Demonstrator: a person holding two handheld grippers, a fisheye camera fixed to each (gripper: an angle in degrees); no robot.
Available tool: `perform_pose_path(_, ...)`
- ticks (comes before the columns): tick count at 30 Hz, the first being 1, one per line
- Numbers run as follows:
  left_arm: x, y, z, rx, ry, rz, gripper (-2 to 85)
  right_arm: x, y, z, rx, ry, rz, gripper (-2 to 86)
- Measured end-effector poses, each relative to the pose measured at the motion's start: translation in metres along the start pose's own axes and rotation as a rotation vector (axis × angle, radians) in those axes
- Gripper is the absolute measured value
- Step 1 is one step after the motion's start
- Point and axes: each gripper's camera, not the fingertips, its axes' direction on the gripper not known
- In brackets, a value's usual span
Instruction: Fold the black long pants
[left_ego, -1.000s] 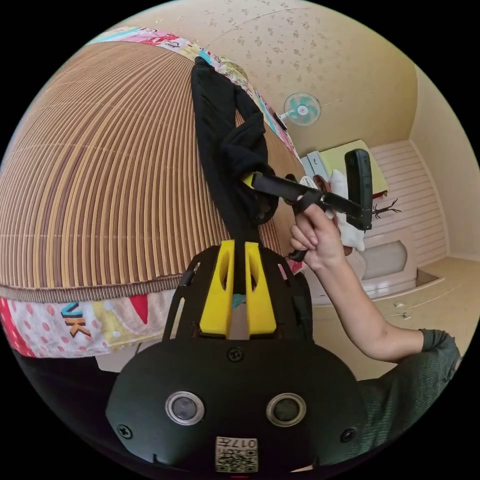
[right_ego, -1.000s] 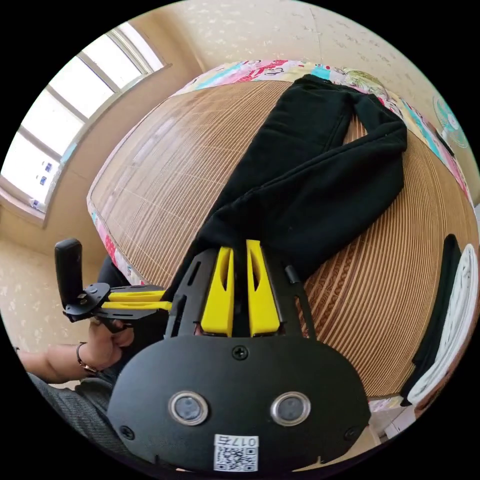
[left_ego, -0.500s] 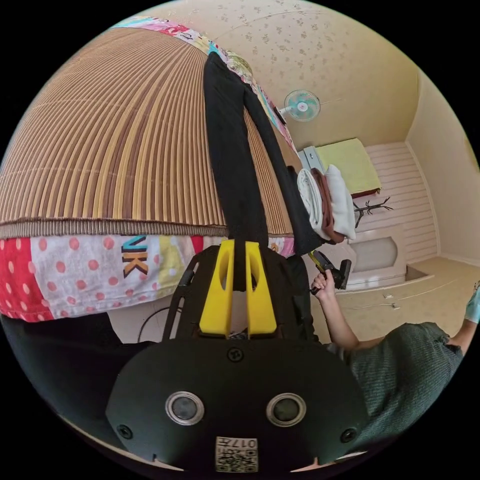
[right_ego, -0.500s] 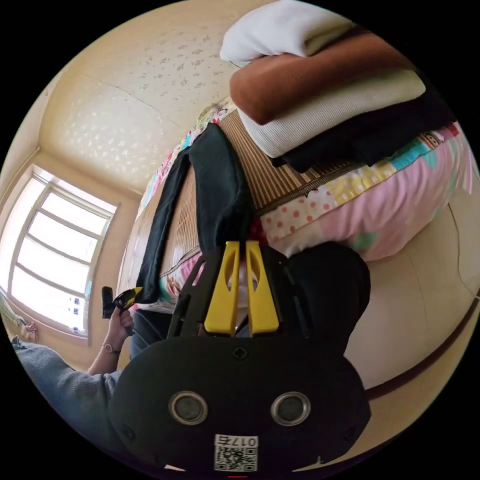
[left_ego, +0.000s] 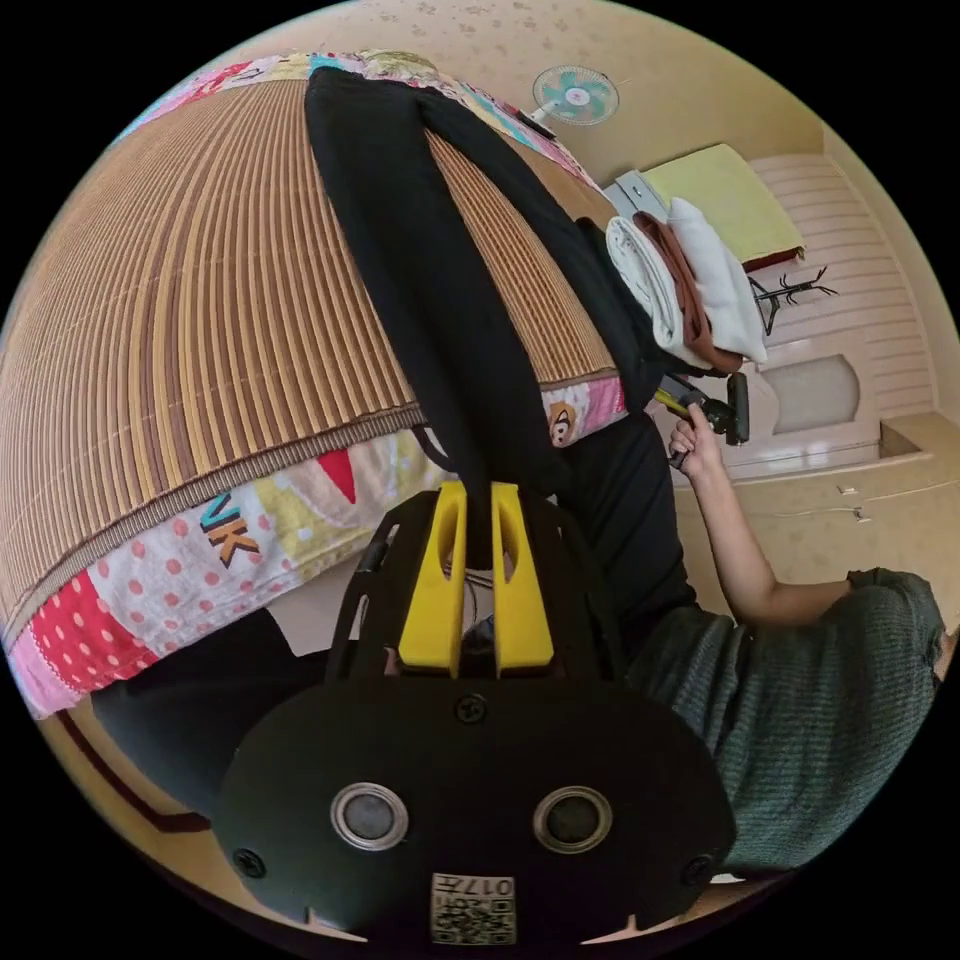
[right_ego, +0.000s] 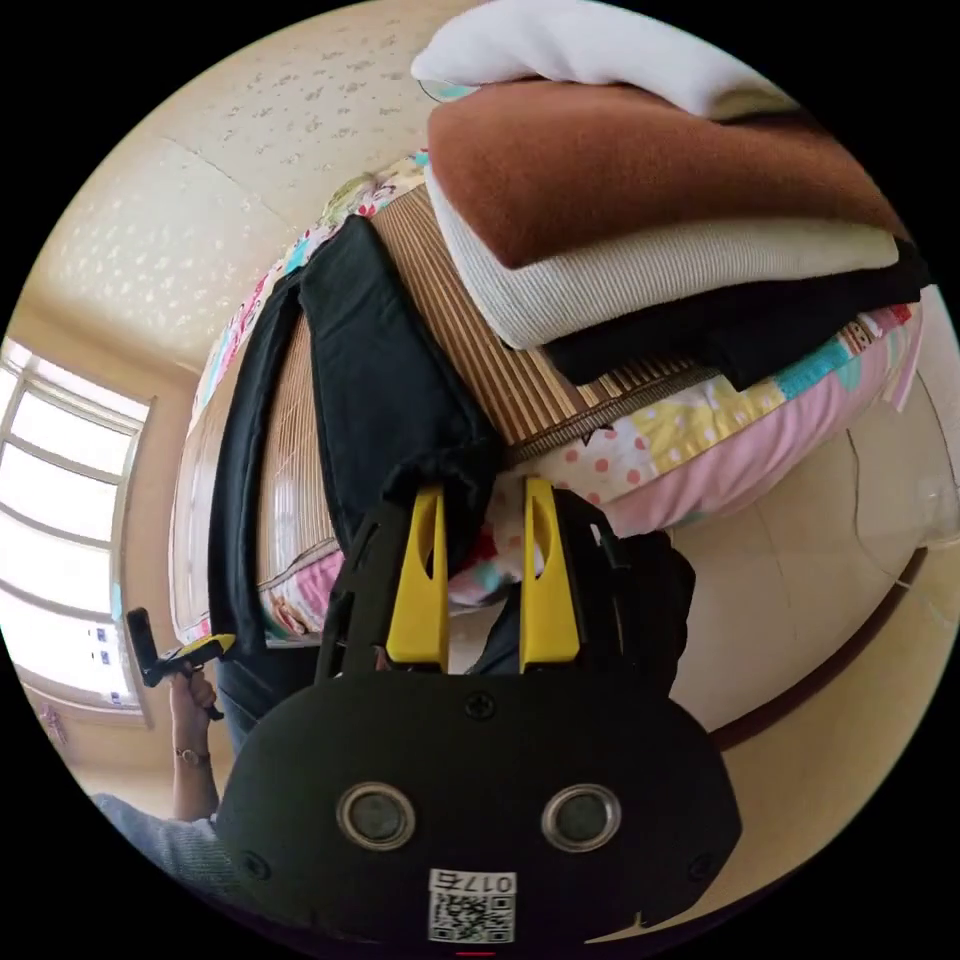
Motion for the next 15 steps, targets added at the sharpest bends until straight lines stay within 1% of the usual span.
perform_pose_path(1,0.006,0.005,0.003,-0.026,0.069,0.034,4.4,0.005,0.002,-0.003,-0.004,-0.023,0.005,8.1)
perform_pose_path(2,0.013,0.012,0.007,-0.053,0.109,0.07,4.4,0.012,0.007,-0.005,-0.052,-0.053,-0.001,5.2)
perform_pose_path(3,0.016,0.016,0.009,-0.071,0.109,0.08,4.4,0.019,0.013,-0.008,-0.093,-0.1,-0.006,4.7)
perform_pose_path(4,0.023,0.026,0.012,-0.101,0.038,0.092,4.7,0.022,0.018,-0.012,-0.093,-0.128,-0.01,4.5)
perform_pose_path(5,0.037,0.042,0.009,-0.073,-0.103,0.133,5.2,0.028,0.03,-0.023,-0.072,-0.189,-0.031,4.2)
perform_pose_path(7,0.058,0.071,0.003,0.005,-0.258,0.201,6.1,0.037,0.048,-0.043,-0.036,-0.249,-0.059,3.9)
perform_pose_path(8,0.064,0.087,-0.003,0.049,-0.284,0.2,6.5,0.042,0.059,-0.06,0.002,-0.275,-0.078,3.7)
perform_pose_path(9,0.065,0.094,-0.006,0.069,-0.279,0.188,6.8,0.044,0.069,-0.079,0.053,-0.309,-0.11,3.6)
perform_pose_path(11,0.062,0.112,-0.026,0.163,-0.183,0.141,8.0,0.035,0.08,-0.106,0.118,-0.375,-0.192,3.5)
perform_pose_path(12,0.061,0.114,-0.031,0.191,-0.16,0.129,8.4,0.021,0.084,-0.12,0.141,-0.406,-0.273,3.5)
perform_pose_path(13,0.06,0.116,-0.043,0.258,-0.119,0.106,8.7,0.011,0.086,-0.125,0.146,-0.422,-0.321,3.5)
perform_pose_path(14,0.061,0.113,-0.055,0.326,-0.075,0.096,9.3,-0.012,0.088,-0.13,0.145,-0.454,-0.425,3.5)
perform_pose_path(15,0.062,0.11,-0.06,0.356,-0.049,0.098,9.6,-0.039,0.09,-0.131,0.131,-0.49,-0.527,3.4)
